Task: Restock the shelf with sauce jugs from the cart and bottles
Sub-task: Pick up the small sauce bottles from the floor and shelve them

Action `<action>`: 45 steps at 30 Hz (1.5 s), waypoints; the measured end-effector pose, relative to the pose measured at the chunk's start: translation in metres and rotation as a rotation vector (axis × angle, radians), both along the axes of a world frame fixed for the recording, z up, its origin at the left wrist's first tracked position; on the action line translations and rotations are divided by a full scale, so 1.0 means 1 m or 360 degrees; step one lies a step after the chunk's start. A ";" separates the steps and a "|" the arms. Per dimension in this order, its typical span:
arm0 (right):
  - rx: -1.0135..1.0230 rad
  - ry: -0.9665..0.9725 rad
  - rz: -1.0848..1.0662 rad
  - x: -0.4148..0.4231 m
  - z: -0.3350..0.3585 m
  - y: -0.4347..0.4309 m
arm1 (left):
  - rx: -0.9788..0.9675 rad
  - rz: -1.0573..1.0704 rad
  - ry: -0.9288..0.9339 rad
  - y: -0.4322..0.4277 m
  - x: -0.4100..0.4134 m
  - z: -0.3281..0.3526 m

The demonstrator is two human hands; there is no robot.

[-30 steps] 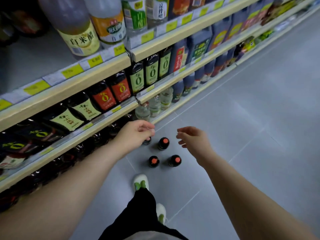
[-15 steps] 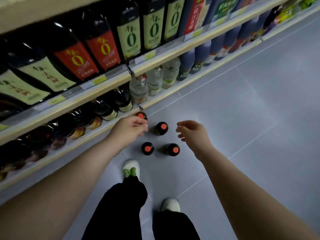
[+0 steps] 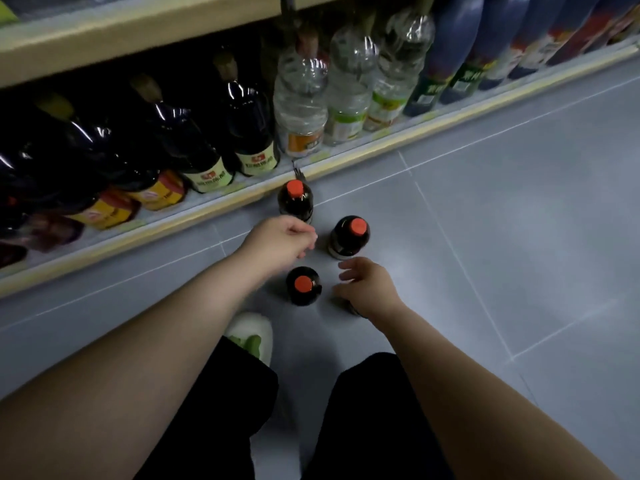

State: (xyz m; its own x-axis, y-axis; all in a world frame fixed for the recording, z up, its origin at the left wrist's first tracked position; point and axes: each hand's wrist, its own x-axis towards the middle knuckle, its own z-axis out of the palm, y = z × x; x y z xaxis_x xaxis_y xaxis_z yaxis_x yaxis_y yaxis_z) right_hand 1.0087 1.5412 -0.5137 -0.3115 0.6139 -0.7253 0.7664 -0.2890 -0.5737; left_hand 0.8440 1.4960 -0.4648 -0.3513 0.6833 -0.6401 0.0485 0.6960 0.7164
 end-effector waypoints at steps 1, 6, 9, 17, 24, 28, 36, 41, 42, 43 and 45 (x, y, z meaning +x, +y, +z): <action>0.0023 -0.0036 0.0108 -0.002 -0.014 -0.002 | 0.0027 0.0007 0.0020 0.002 -0.001 -0.008; 0.0121 0.0009 0.0551 -0.022 -0.075 -0.008 | 0.0117 0.0031 0.0181 -0.004 -0.012 -0.036; 0.0139 0.0021 0.0654 -0.036 -0.099 -0.012 | 0.0039 0.0014 0.0290 -0.014 -0.015 -0.042; 0.0339 0.0015 0.0599 -0.043 -0.136 -0.029 | -0.0084 0.0029 0.0435 -0.022 -0.009 -0.041; 0.0589 -0.0094 0.0632 -0.037 -0.132 -0.028 | -0.0222 -0.0197 0.0547 -0.034 -0.007 -0.047; 0.0590 0.0092 0.0214 -0.023 -0.108 -0.023 | -0.0384 -0.0508 0.0684 -0.040 -0.011 -0.053; 0.0446 0.0510 -0.0391 0.002 -0.022 0.001 | -0.0188 -0.0739 0.0554 -0.041 0.022 -0.057; 0.0425 0.0675 -0.0548 0.013 0.028 0.015 | 0.0178 -0.0589 0.0448 -0.034 0.051 -0.055; 0.0420 0.0707 -0.0582 0.015 0.034 0.017 | 0.0211 -0.0528 0.0463 -0.032 0.054 -0.053; 0.0421 0.0733 -0.0607 0.016 0.038 0.020 | 0.0238 -0.0481 0.0493 -0.031 0.056 -0.052; 0.0432 0.0769 -0.0633 0.021 0.042 0.024 | 0.0276 -0.0455 0.0546 -0.029 0.060 -0.051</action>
State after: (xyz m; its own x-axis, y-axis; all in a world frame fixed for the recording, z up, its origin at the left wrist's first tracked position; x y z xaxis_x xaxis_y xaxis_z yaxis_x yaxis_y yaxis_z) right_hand 1.0294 1.5647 -0.4716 -0.2745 0.8893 -0.3657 0.2713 -0.2932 -0.9167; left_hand 0.9044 1.4675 -0.5158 -0.3046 0.8700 -0.3878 0.4745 0.4916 0.7301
